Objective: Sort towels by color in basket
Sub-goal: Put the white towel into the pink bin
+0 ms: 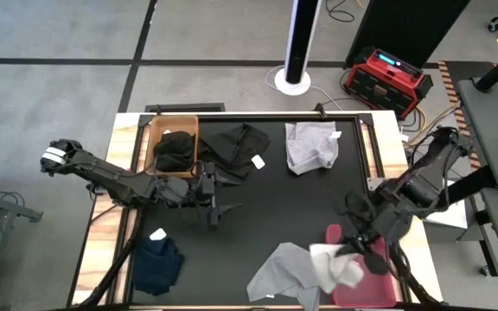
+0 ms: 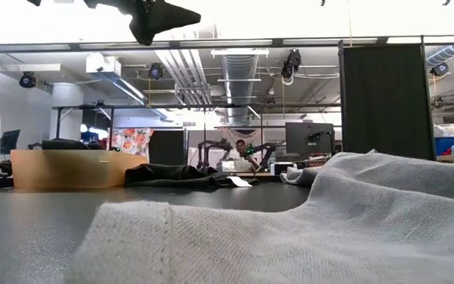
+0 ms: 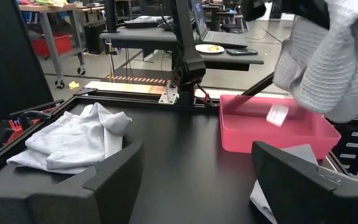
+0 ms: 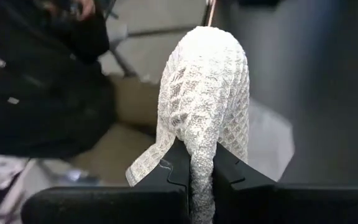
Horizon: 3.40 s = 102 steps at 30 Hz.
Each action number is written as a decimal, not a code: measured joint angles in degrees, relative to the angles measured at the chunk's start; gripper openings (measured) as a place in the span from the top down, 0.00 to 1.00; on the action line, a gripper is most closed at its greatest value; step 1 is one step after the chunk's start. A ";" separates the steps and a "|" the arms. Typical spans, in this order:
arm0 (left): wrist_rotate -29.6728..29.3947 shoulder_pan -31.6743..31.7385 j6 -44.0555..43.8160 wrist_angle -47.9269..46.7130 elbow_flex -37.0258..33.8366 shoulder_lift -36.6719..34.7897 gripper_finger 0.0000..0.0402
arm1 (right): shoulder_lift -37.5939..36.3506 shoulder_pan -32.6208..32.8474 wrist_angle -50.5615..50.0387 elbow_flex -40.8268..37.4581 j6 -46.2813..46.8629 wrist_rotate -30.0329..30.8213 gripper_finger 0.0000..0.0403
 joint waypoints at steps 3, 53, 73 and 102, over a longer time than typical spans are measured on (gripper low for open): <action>0.02 0.00 -0.66 -0.04 0.00 0.01 0.30 | 0.55 3.49 -4.05 0.00 5.68 0.63 0.97; -0.66 0.07 -0.83 -0.82 0.00 0.07 0.30 | 15.26 10.33 -37.20 -1.79 68.74 -0.05 0.47; -0.69 0.07 -0.83 -1.12 0.00 0.07 0.30 | 21.98 10.20 -28.67 -10.30 67.83 9.18 0.98; -0.92 0.07 -0.83 -1.65 0.00 0.07 0.30 | 19.06 8.87 -17.87 -12.92 65.95 -14.44 0.98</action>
